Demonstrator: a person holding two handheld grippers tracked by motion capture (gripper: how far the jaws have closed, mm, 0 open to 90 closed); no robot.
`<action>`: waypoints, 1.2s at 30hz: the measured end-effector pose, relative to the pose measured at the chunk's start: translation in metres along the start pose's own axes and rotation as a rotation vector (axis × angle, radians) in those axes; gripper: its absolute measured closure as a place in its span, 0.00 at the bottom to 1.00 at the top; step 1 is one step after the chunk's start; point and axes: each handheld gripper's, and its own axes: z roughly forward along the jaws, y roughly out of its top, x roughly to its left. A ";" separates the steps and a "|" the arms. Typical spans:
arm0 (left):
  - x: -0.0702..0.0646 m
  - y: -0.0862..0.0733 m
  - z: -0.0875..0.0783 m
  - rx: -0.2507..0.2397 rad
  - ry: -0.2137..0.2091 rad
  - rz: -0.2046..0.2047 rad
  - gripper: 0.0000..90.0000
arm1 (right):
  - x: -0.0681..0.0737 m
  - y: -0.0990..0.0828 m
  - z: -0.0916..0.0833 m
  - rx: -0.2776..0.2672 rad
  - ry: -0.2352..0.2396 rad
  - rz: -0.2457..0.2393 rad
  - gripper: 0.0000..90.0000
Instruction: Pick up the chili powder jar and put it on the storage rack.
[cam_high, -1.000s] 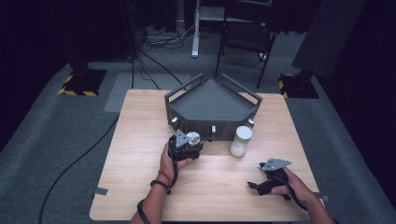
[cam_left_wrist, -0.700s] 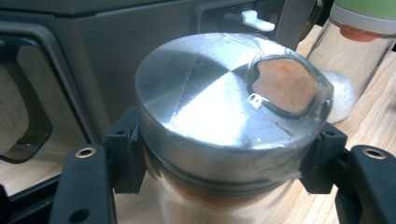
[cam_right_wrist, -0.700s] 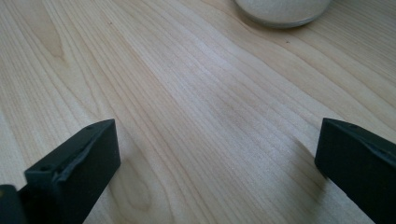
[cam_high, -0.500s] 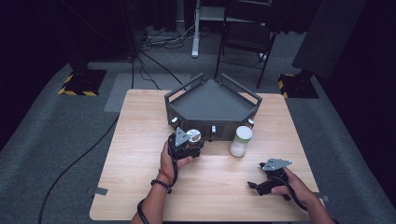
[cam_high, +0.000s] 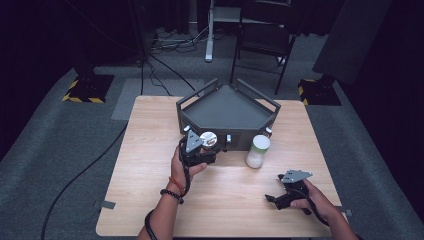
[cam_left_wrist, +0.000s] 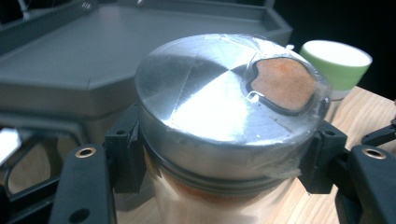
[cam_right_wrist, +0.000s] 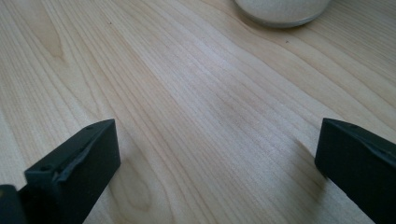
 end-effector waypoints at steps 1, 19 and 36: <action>-0.001 0.003 -0.001 -0.003 0.000 0.004 0.35 | 0.000 0.000 0.000 0.000 0.000 0.000 0.00; -0.002 0.040 -0.008 -0.065 0.015 0.012 0.36 | 0.000 0.000 0.000 0.000 -0.001 0.001 0.00; 0.004 0.075 -0.005 -0.074 0.022 0.046 0.36 | 0.000 0.000 0.000 0.000 0.000 0.002 0.00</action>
